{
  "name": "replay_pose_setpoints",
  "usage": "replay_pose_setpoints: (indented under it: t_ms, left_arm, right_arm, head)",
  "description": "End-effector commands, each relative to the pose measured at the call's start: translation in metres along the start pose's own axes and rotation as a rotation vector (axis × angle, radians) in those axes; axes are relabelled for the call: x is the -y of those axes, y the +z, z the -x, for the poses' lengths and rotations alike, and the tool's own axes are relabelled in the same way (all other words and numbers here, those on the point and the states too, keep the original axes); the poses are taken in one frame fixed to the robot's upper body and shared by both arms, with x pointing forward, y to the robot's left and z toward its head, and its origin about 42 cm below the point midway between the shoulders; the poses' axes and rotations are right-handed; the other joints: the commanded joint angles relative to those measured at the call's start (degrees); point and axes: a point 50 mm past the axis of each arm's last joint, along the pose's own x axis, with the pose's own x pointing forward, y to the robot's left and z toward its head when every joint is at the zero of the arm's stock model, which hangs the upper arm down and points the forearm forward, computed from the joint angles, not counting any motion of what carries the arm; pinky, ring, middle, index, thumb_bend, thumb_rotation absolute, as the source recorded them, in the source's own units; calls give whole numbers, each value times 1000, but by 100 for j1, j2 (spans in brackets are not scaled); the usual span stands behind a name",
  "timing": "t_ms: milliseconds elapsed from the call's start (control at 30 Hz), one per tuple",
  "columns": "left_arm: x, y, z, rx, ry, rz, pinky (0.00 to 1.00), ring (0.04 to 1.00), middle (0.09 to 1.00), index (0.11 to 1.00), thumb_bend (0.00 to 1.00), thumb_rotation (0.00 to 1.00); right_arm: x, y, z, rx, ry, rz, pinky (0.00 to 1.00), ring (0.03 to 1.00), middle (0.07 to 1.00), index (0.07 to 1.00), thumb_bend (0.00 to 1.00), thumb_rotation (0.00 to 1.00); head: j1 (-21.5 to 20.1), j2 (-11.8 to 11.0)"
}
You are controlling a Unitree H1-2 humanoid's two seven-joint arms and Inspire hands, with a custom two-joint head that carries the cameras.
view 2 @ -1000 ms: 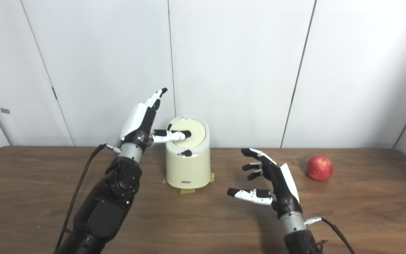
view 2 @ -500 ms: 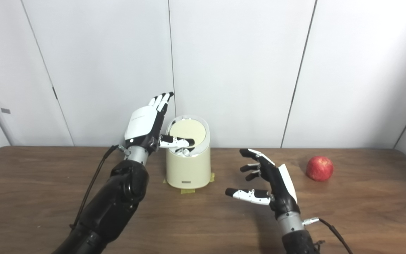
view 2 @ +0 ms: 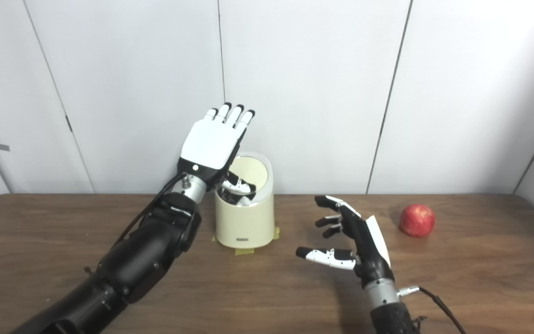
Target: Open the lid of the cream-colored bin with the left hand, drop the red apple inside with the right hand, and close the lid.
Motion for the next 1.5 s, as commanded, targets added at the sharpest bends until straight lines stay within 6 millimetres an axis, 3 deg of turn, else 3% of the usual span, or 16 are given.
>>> replay_pose_setpoints:
  t_ms: [0,100,167,267,367,433,500,633,767,900,1033,1200,1333,1467]
  left_arm:
    - [-12,-11,2,-7,120,165,885,1000,1000,991,896,77]
    - [-24,-12,8,12,234,526,863,1000,1000,999,785,161]
    - [-31,-13,12,30,276,742,863,1000,1000,1000,769,197]
    - [-39,-17,19,46,302,984,943,1000,1000,991,767,167]
    - [-46,-23,27,26,309,1123,861,993,1000,972,782,177]
    - [-48,-28,33,9,313,1166,779,964,1000,969,790,220]
    - [-48,-35,41,-7,314,1203,774,943,993,968,784,243]
    - [-38,-51,62,-35,292,1304,795,940,964,945,728,194]
    - [-25,-64,87,-70,265,1333,731,876,907,908,724,194]
    - [-6,-78,118,-101,232,1351,652,791,823,841,767,196]
    - [16,-86,152,-158,209,1343,617,737,796,822,783,207]
    - [34,-86,179,-196,184,1349,608,726,791,831,768,191]
    - [47,-85,194,-220,152,1338,604,710,781,829,757,160]
    - [58,-83,202,-236,124,1338,616,709,776,828,732,127]
  right_arm:
    - [6,21,-15,92,-26,-1,494,622,790,757,828,235]
    - [7,21,-14,90,-25,-4,494,621,789,753,825,235]
    - [7,21,-15,91,-24,1,495,622,787,753,818,235]
    - [7,21,-15,94,-20,10,492,620,785,755,807,234]
    - [7,20,-14,97,-17,12,494,621,783,754,799,233]
    - [7,20,-14,95,-16,9,500,625,783,755,795,235]
    - [7,20,-14,93,-16,11,496,625,784,756,794,233]
    - [6,21,-14,92,-17,15,497,622,780,755,791,230]
    - [7,21,-14,90,-26,9,495,627,782,755,785,223]
    - [7,20,-14,88,-42,-11,480,631,788,754,787,199]
    - [8,21,-13,96,-64,-50,476,637,783,764,796,184]
    - [12,19,-13,112,-74,-105,508,664,790,786,797,200]
    - [32,18,-21,146,-67,-38,504,640,775,770,822,244]
    - [68,28,-33,161,-42,82,546,651,762,763,825,230]
  head:
    - [-10,9]
    - [9,7]
    - [17,2]
    - [28,-3]
    - [33,4]
    - [44,6]
    - [51,5]
    - [36,2]
    - [41,6]
    - [48,9]
    - [20,6]
    - [-2,20]
    - [-287,-16]
    - [-617,-131]
